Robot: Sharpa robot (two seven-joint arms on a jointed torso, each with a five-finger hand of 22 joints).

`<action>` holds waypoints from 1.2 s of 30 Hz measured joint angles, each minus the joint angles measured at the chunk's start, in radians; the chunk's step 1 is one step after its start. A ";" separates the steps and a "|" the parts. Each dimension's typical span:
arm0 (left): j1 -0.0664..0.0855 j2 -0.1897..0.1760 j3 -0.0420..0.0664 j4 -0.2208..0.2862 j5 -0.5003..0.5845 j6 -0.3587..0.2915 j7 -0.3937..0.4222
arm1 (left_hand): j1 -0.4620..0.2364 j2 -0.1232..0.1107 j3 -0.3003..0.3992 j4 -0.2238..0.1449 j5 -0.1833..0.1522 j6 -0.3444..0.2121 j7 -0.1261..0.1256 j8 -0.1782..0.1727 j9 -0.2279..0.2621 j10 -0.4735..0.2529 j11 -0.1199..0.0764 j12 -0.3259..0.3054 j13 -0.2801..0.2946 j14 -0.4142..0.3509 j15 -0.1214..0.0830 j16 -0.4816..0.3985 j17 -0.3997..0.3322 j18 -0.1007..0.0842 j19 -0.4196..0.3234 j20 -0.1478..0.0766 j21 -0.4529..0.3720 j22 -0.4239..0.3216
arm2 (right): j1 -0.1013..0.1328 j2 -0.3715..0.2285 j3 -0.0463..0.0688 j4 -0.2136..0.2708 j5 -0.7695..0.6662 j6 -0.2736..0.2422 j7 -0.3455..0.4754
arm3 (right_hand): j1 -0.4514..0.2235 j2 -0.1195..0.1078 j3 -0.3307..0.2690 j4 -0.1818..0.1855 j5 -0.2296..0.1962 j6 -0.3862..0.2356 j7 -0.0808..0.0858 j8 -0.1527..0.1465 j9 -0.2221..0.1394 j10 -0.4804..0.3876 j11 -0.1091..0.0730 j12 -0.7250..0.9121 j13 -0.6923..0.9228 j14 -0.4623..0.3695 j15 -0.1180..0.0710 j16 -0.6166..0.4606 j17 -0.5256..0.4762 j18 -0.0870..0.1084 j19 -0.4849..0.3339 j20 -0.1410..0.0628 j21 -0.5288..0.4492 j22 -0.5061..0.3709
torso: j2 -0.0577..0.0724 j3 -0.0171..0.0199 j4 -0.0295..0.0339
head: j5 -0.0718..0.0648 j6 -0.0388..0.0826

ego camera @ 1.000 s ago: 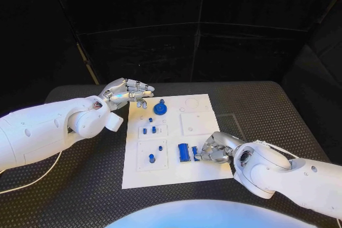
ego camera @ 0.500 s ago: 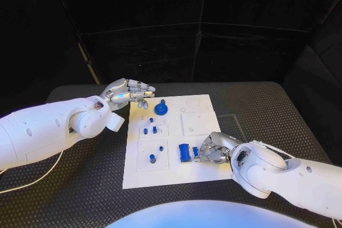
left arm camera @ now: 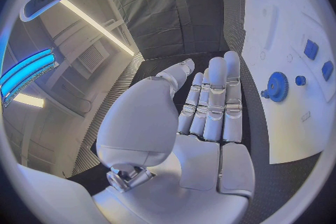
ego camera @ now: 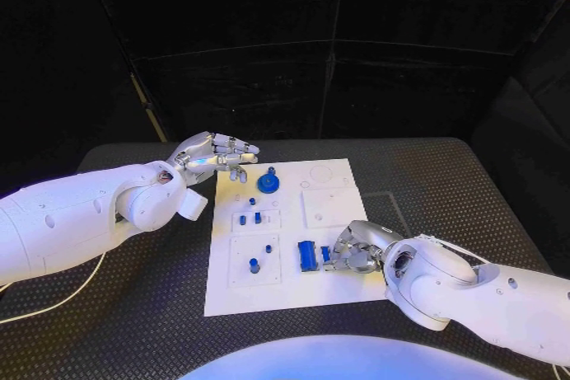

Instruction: Assemble the parts on the task board

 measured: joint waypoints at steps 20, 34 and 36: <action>-0.004 -0.003 -0.002 -0.007 0.000 -0.008 0.020 | -0.012 0.001 -0.038 0.013 -0.035 -0.006 -0.001 0.011 0.001 -0.013 0.005 0.024 -0.001 -0.061 0.007 -0.044 -0.010 0.000 -0.039 0.011 -0.044 -0.024 | 0.055 -0.026 0.005 -0.083 0.466 -0.109 0.300 | 0.017 0.019 -0.100 0.064 0.025 -0.147 0.067 -0.070 -0.037 -0.331 0.062 -0.579 -0.371 -0.096 0.047 -0.439 -0.376 0.055 -0.265 0.049 -0.371 -0.487 | -0.018 -0.0098 0.0083 | -0.009 0.052; -0.004 0.064 -0.001 -0.109 0.120 -0.125 0.113 | -0.004 0.015 -0.066 0.029 -0.042 -0.052 0.005 -0.042 -0.005 -0.085 0.059 -0.138 -0.021 -0.309 0.123 -0.615 -0.275 -0.016 -0.488 0.126 -0.470 -0.312 | 0.185 0.170 0.009 -0.521 0.988 -0.075 0.762 | 0.179 0.061 -0.089 0.042 -0.013 -0.123 0.135 -0.197 -0.228 -0.450 0.160 -1.104 -1.017 -0.426 0.186 -1.339 -1.008 0.055 -0.492 0.200 -0.905 -0.798 | -0.069 -0.0334 0.0283 | -0.022 0.159; -0.004 0.080 -0.001 -0.128 0.138 -0.144 0.124 | -0.007 0.018 -0.077 0.029 -0.042 -0.059 0.005 -0.056 -0.005 -0.088 0.063 -0.165 -0.021 -0.313 0.127 -0.659 -0.299 -0.016 -0.547 0.138 -0.504 -0.357 | 0.189 0.198 0.010 -0.567 1.014 -0.062 0.796 | 0.179 0.061 -0.094 0.037 -0.013 -0.124 0.137 -0.198 -0.249 -0.450 0.161 -1.126 -1.057 -0.435 0.195 -1.376 -1.038 0.055 -0.493 0.212 -0.934 -0.815 | -0.072 -0.0345 0.0283 | -0.021 0.170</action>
